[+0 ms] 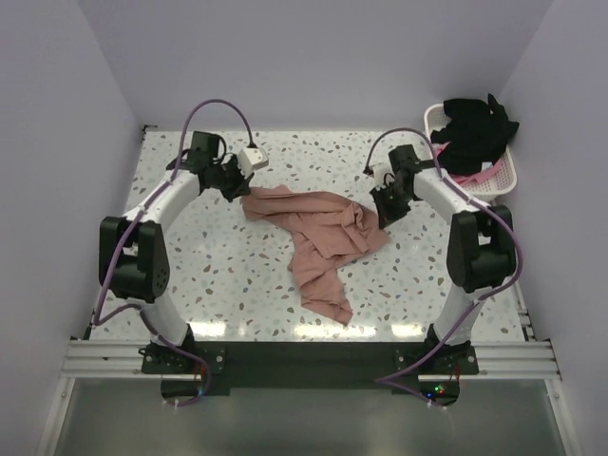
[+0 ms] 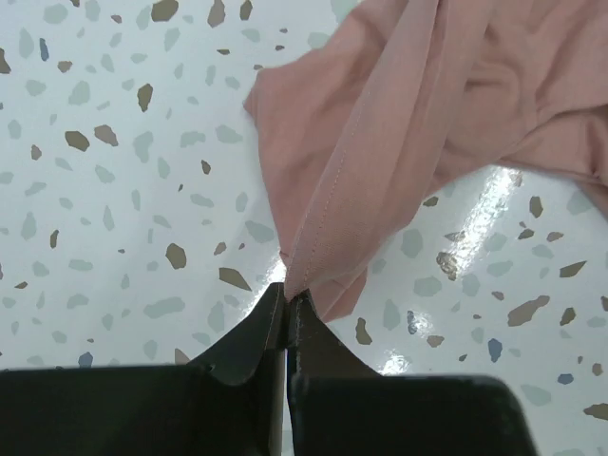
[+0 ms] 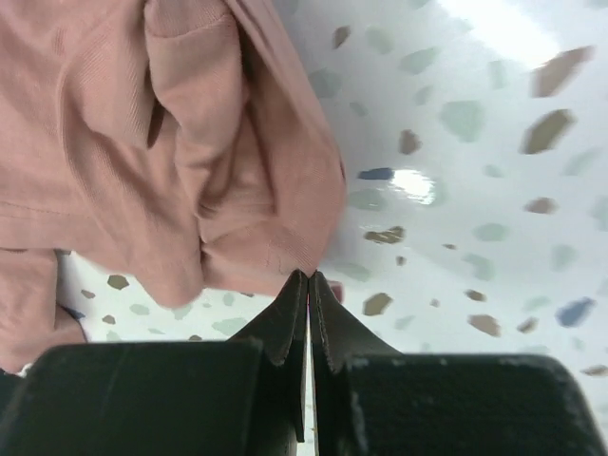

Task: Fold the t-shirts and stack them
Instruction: Flatten the tshirt out

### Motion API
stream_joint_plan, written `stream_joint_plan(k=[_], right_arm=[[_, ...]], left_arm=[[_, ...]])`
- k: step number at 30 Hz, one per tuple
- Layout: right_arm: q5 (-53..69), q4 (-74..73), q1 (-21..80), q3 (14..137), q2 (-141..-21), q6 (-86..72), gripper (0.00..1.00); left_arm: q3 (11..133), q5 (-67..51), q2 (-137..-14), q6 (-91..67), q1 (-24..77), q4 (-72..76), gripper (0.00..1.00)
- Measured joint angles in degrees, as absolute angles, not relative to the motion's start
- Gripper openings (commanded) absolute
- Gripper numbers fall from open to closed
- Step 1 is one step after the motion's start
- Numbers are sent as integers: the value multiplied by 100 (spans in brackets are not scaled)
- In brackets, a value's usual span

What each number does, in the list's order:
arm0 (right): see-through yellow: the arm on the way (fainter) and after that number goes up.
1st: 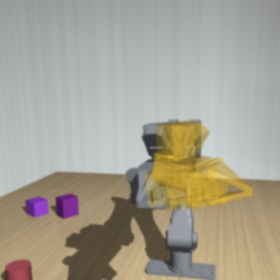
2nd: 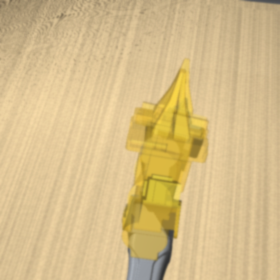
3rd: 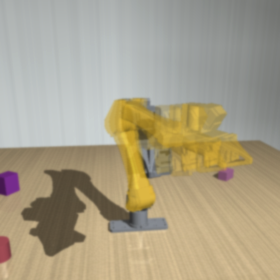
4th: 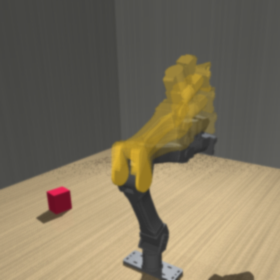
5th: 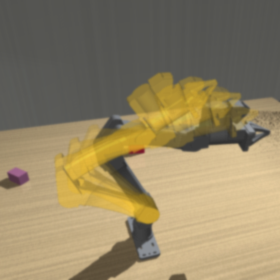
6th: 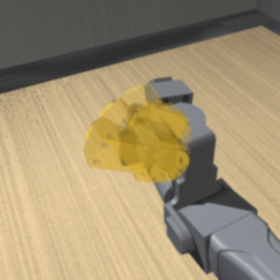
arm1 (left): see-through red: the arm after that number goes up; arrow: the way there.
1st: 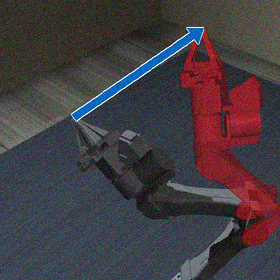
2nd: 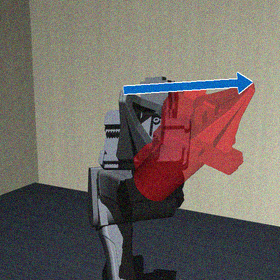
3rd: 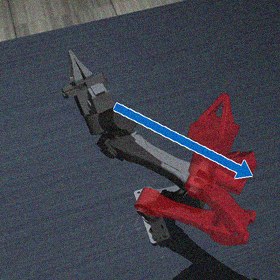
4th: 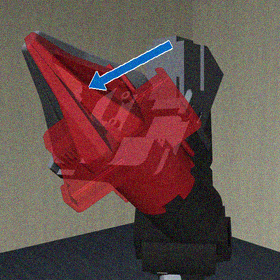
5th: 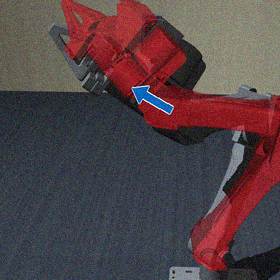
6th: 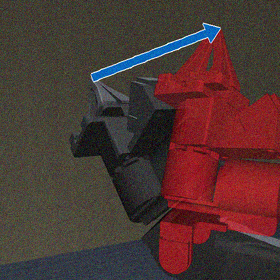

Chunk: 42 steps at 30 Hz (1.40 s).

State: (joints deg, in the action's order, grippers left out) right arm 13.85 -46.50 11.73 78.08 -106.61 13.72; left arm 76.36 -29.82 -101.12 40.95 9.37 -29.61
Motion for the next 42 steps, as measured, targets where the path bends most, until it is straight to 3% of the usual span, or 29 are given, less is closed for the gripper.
stream_joint_plan(k=[17, 23, 33, 42], right_arm=[[252, -4788, 1070, 9592, -9389, 1962, 0], [-102, -4797, 1076, 10868, -9264, 2014, 0], [-355, -4842, 1094, 13251, -8986, 1990, 0], [-351, -4888, 1103, 13603, -7856, 1933, 0]], left_arm=[[9087, -3264, -9570, 2508, 27, -2921, 0], [9504, -3347, -9137, 1903, -183, -2543, 0], [9778, -3308, -7979, 1367, -228, -1682, 0], [9544, -2947, -6287, 1251, -224, -1092, 0]])
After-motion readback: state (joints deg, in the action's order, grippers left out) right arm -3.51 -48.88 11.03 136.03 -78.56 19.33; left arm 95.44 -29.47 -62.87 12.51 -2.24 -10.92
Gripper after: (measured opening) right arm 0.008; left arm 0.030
